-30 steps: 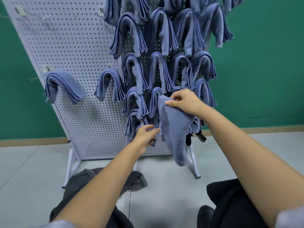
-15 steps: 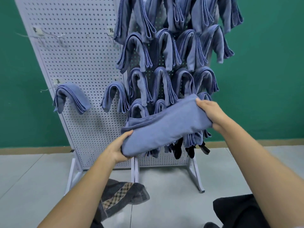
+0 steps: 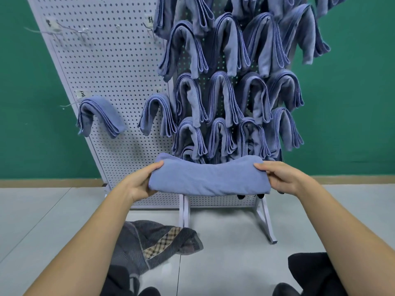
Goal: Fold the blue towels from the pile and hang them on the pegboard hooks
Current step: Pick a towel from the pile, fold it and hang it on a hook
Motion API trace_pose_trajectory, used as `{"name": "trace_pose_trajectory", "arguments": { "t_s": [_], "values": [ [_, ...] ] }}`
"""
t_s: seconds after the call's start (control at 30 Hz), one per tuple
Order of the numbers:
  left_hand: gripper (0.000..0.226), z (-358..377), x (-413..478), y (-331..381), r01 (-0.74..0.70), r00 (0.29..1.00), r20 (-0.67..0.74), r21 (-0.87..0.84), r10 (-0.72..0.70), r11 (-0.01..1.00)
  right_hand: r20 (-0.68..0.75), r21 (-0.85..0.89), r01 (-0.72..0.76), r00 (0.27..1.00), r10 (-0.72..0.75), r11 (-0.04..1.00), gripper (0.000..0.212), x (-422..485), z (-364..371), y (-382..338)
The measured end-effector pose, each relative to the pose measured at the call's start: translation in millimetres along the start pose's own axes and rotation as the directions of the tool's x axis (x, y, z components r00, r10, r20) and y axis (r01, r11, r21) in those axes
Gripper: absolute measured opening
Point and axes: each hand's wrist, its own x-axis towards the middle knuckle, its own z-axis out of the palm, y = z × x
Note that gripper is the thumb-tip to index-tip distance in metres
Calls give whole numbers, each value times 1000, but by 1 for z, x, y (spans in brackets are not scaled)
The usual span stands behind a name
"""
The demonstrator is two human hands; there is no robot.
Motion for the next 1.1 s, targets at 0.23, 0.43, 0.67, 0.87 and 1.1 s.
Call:
{"name": "trace_pose_trajectory", "arguments": {
  "t_s": [0.23,0.43,0.67,0.87,1.1],
  "values": [
    [15,-12,-8,2,-154,988,4,209,157,966,67,-292,71,996,-54,954,13,-17,7,-2],
    [15,-14,-18,14,-357,933,81,98,350,929,91,-90,329,943,-321,940,17,-20,5,-14],
    [46,-14,-24,18,-449,887,140,42,439,893,38,-108,415,910,-413,903,25,-16,-2,-7],
    [50,-13,-27,18,-433,892,130,-21,432,901,18,-91,412,911,-412,907,35,-18,7,-7],
    [33,-11,-27,20,-328,932,143,-49,332,943,-15,-163,372,925,-379,914,13,-21,22,-10]
  ]
}}
